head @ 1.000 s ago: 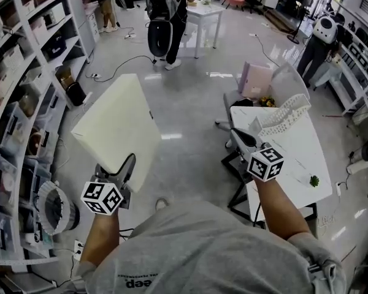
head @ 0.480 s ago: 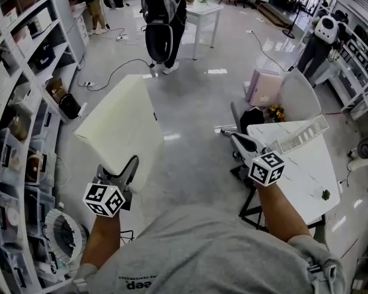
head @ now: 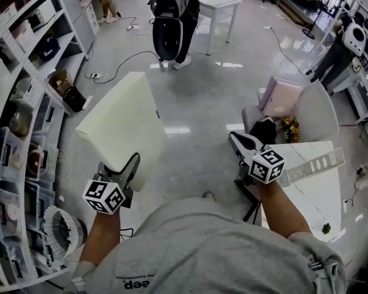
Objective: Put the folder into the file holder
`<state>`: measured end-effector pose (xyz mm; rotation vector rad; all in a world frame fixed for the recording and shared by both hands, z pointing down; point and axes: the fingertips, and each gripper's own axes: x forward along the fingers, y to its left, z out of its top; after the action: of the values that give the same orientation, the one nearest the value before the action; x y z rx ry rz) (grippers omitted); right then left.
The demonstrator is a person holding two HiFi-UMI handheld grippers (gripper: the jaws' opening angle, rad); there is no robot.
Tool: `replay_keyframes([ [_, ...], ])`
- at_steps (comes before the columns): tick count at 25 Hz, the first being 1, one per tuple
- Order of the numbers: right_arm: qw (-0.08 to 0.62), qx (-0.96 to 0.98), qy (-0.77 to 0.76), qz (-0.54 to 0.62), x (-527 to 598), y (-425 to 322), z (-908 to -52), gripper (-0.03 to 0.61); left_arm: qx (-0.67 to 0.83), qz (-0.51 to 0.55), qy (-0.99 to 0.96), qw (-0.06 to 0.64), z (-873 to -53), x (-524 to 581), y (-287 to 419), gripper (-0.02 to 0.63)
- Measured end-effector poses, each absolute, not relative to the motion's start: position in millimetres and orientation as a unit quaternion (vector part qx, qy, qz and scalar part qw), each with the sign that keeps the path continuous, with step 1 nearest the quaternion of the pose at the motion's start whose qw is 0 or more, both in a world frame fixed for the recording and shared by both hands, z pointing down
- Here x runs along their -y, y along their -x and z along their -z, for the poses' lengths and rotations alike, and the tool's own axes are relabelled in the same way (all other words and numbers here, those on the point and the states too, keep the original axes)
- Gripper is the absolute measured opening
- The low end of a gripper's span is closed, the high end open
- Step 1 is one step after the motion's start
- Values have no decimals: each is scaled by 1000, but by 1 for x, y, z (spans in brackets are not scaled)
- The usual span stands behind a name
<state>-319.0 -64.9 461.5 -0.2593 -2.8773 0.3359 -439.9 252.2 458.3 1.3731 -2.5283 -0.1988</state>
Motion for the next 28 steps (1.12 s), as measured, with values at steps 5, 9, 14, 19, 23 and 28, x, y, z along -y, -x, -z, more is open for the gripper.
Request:
replay_keyframes([
  [5, 134, 973, 138, -132, 127, 369, -472, 3, 887, 110, -425, 140, -454, -203, 465, 348],
  [9, 133, 971, 145, -135, 149, 414, -471, 3, 897, 107, -409, 132, -445, -195, 498, 347],
  [14, 126, 976, 123, -129, 135, 446, -472, 3, 895, 94, -420, 120, -444, -219, 542, 347],
  [19, 109, 982, 66, -137, 113, 457, -471, 3, 883, 85, -446, 119, -444, -255, 589, 345],
  [23, 96, 987, 16, -129, 114, 455, -469, 3, 861, 65, -487, 132, -453, -243, 606, 344],
  [28, 79, 988, -36, -127, 141, 412, -457, 3, 820, 49, -552, 140, -453, -173, 586, 344],
])
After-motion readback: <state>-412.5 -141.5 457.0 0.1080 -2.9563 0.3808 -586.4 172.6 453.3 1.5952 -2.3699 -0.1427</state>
